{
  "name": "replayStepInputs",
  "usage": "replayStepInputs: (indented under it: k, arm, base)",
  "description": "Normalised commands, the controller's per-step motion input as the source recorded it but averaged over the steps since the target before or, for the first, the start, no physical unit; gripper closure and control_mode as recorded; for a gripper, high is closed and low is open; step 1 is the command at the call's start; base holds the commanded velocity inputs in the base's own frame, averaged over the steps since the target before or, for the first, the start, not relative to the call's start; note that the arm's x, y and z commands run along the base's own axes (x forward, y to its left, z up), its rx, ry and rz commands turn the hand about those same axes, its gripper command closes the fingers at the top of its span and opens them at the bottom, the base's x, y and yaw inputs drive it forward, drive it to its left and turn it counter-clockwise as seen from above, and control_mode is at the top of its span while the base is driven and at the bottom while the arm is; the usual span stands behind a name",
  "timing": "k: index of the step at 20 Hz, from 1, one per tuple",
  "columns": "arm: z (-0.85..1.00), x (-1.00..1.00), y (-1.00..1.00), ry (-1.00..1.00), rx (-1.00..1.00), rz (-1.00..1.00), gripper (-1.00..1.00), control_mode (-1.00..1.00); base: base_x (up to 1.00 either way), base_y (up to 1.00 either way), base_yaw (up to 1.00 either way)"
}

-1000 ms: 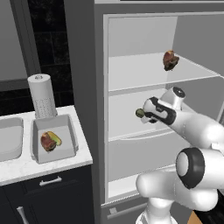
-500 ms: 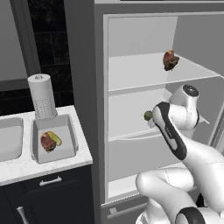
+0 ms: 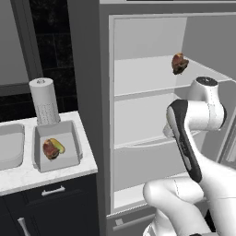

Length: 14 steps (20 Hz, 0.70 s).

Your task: Place one cucumber and one steak in each tupperware on the nearby counter, to pack two identical lunches.

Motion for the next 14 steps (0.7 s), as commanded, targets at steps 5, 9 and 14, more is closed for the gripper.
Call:
replayStepInputs:
  k: [5, 9, 14]
  arm:
    - [-0.05, -1.0, -0.06, -0.07, 0.02, 0.0, 1.0, -1.0]
    - [0.0, -0.74, 0.0, 0.0, 0.0, -0.01, 1.0, -1.0]
    - [0.0, -0.32, 0.0, 0.0, 0.0, 0.0, 1.0, 1.0]
  base:
    - [0.0, 0.0, 0.0]
    - [0.0, 0.0, 0.0]
    - [-0.29, 0.0, 0.0]
